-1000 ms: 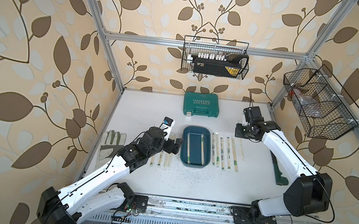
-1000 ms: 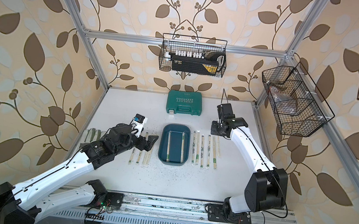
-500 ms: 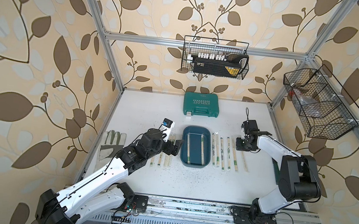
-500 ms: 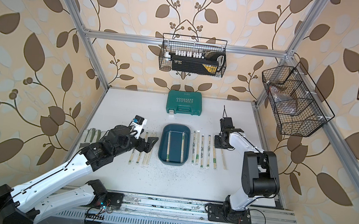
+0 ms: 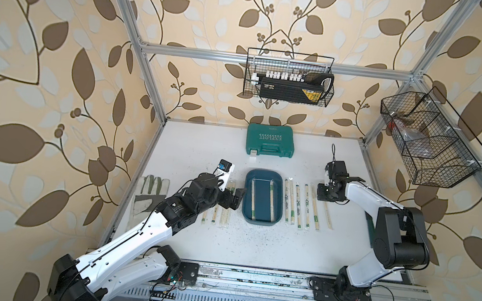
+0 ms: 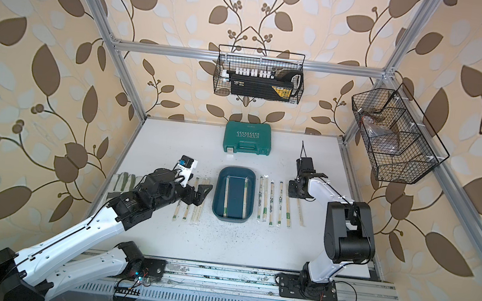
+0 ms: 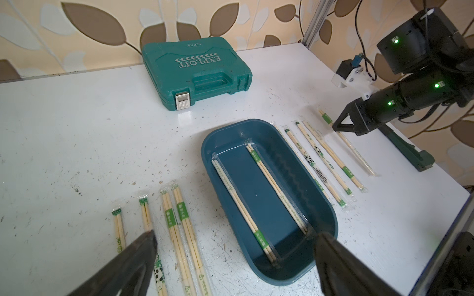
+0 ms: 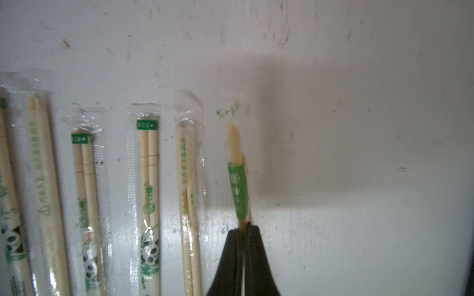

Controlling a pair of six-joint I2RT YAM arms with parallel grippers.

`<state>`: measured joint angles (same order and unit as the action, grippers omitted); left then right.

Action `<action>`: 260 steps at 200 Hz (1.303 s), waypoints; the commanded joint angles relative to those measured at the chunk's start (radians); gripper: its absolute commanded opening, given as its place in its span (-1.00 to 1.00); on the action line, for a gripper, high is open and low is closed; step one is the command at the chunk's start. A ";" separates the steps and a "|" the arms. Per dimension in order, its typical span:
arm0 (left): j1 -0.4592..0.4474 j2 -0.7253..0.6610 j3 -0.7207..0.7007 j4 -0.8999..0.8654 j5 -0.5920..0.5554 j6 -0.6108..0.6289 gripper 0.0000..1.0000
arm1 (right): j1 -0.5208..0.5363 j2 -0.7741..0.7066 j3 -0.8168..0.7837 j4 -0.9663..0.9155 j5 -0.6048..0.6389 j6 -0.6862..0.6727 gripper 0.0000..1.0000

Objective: Take the paired disposable chopsticks out of the storage box
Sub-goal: Place the paired disposable chopsticks at the center of the board.

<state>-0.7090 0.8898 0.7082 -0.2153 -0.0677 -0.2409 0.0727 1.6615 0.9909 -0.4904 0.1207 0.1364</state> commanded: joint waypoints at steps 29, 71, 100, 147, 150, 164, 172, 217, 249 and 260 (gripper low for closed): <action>-0.009 -0.030 -0.007 0.013 0.021 -0.024 0.98 | -0.006 0.106 0.029 -0.008 -0.052 0.053 -1.00; -0.009 -0.051 -0.016 0.008 0.012 -0.028 0.98 | -0.008 0.095 0.032 -0.021 -0.002 0.071 -0.86; -0.009 -0.041 -0.012 0.012 0.016 -0.026 0.98 | -0.007 0.070 0.032 -0.030 0.006 0.069 -0.51; -0.009 -0.020 -0.006 0.019 0.044 -0.030 0.98 | -0.008 0.036 0.048 -0.070 0.015 0.071 -0.31; -0.008 -0.018 -0.004 0.018 0.046 -0.031 0.98 | -0.008 0.027 0.050 -0.074 0.019 0.071 -0.29; -0.009 -0.012 0.005 0.015 0.049 -0.041 0.98 | -0.009 -0.019 0.060 -0.100 0.031 0.068 -0.19; -0.009 -0.010 0.011 0.015 0.050 -0.049 0.98 | -0.009 -0.052 0.072 -0.118 0.027 0.067 -0.15; -0.009 0.093 0.092 -0.027 0.051 -0.114 0.98 | 0.003 -0.304 0.092 -0.138 -0.118 0.101 0.10; -0.014 0.237 0.173 -0.066 0.056 -0.205 0.93 | 0.052 -0.528 -0.042 0.025 -0.213 0.198 0.99; -0.025 0.295 0.217 -0.091 0.049 -0.229 0.74 | 0.036 -0.583 -0.126 0.118 -0.346 0.280 0.99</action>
<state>-0.7105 1.0996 0.8341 -0.2600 -0.0231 -0.3912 0.1215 1.1648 1.0073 -0.5186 -0.0093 0.2680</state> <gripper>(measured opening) 0.945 0.992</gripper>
